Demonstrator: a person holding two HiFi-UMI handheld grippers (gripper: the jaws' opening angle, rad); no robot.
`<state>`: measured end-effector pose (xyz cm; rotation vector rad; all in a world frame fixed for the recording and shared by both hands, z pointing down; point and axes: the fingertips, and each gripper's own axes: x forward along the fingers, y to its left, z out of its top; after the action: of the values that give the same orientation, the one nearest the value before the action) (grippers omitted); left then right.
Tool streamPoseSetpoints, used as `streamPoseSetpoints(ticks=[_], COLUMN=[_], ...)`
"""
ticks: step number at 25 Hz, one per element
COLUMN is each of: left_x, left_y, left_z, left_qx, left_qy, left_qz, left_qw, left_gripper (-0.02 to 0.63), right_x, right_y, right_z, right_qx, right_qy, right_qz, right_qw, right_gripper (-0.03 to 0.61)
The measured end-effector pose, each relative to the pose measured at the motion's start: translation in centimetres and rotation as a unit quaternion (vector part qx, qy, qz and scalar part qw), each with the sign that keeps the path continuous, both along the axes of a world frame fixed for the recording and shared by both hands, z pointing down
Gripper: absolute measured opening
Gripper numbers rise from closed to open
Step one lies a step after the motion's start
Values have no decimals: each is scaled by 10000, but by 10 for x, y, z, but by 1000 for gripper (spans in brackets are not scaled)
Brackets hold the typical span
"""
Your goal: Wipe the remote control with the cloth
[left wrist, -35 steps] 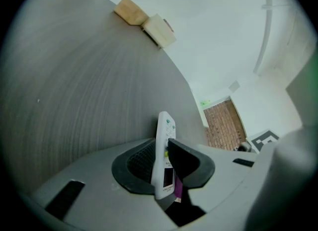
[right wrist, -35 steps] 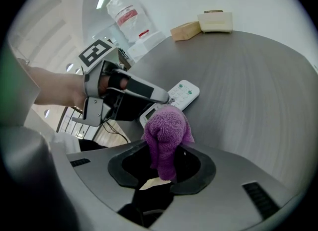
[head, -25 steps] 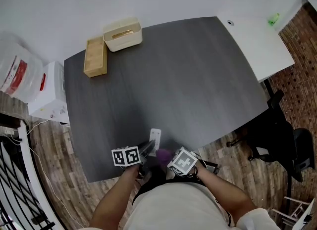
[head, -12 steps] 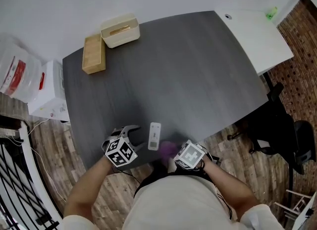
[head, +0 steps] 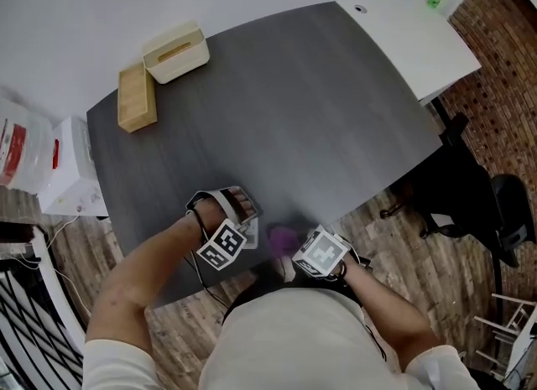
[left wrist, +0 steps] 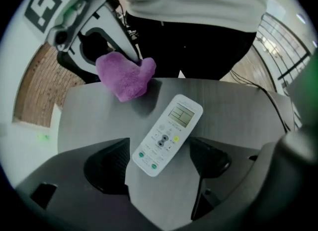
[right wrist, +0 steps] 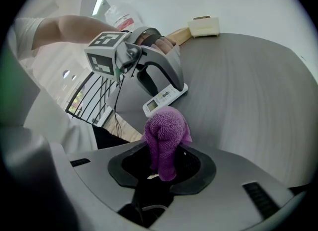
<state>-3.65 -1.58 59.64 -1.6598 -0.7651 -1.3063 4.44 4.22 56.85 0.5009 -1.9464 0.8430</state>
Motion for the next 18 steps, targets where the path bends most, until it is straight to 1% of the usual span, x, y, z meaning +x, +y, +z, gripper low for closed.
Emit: streamPoseSetpoints(ticks=[2,3,4,6,7,9,10,11,12,13,14,15,16,18], left_x=[3,3,3,2,2,2,3,2,1,0,-3,-7,-11,-18], left_y=[3,4,4,3,2,-3,-6,-10,-13,-17,-21,-25,-29,-33], left_z=[5,6,7,8,8,8,8,8,8,7,7,7,7,8], left_qx=[-5,-33,-74,-195,-263,-376,-413,-442,-476,-522,-588,-673,-773,-987], left_qy=[-193,-280,-341,-414,-442,-495,-512,-507,-476,-421,-351,-278,-211,-127], left_qz=[285,350,347,142,-58,-680,-1082,-1521,-1997,-2511,-3056,-3602,-4116,-4951], left_qw=[9994,9990,9988,9989,9987,9957,9920,9861,9776,9656,9497,9300,9078,8631], left_gripper=[353,353,353,342,328,319,318,318,318,318,318,317,314,310], right_x=[2,2,3,6,7,8,9,9,9,9,8,6,3,-4], right_y=[1,1,1,-2,-3,-6,-8,-9,-11,-13,-15,-16,-16,-13], right_z=[1,1,1,1,1,0,-1,-1,-1,0,0,1,1,2], right_qx=[-5,-1,7,28,38,55,67,83,101,116,122,112,87,24], right_qy=[-7,-17,-28,-37,-40,-36,-26,-8,16,40,57,63,58,46], right_qz=[84,128,169,226,243,262,272,289,315,344,368,382,386,361], right_qw=[10000,9999,9999,9997,9997,9996,9996,9995,9995,9993,9992,9992,9992,9993], right_gripper=[121,121,121,121,121,121,121,121,121,121,121,121,121,121])
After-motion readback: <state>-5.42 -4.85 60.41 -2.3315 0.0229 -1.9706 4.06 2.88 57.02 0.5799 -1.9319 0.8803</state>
